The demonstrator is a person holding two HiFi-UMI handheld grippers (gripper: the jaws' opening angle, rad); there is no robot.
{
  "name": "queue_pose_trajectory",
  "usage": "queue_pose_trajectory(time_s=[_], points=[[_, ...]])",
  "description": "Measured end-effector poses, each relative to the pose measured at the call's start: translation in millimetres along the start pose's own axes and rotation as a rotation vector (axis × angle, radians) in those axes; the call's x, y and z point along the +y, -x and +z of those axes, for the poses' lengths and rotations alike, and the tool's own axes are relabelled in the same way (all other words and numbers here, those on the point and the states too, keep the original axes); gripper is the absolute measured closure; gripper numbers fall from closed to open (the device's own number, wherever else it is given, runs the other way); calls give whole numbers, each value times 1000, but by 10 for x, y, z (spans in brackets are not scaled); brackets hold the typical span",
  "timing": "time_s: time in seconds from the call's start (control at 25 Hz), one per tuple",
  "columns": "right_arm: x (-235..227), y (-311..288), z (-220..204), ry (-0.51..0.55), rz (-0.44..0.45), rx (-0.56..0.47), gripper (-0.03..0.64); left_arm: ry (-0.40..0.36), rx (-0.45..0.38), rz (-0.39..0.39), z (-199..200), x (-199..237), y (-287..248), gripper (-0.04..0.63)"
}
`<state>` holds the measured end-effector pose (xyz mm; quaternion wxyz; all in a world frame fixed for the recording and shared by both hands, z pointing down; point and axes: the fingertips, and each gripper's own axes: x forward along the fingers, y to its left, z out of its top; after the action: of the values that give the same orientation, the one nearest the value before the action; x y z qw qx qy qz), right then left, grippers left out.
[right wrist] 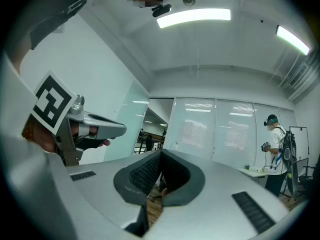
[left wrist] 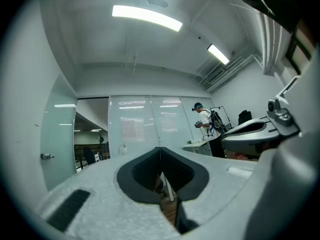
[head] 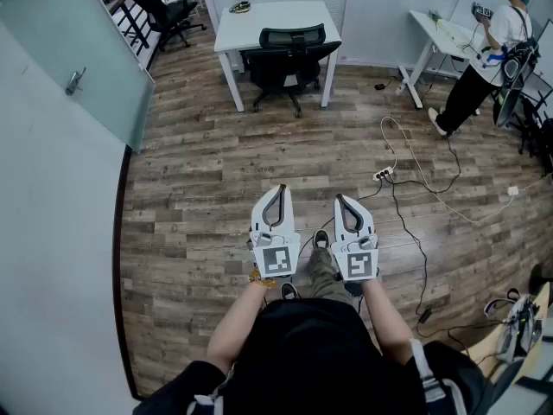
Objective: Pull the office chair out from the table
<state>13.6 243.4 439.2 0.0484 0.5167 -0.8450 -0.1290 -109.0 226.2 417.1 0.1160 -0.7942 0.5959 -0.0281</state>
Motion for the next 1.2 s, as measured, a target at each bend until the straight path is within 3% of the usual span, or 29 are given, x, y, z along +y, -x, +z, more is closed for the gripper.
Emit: queue_pose_trajectory(time_s=[0.2, 0.4, 0.88, 1.2], points=[[-64, -257, -114, -24, 75, 10, 611, 7, -5, 5, -15, 11, -278, 577], [-254, -606, -195, -14, 87, 15, 611, -5, 7, 11, -72, 56, -699, 577], [-1142, -1452, -415, 16, 129, 40, 611, -78, 40, 45, -72, 37, -1834, 577], [-1605, -1924, -613, -1, 203, 44, 611, -70, 52, 78, -177, -72, -2483, 577]])
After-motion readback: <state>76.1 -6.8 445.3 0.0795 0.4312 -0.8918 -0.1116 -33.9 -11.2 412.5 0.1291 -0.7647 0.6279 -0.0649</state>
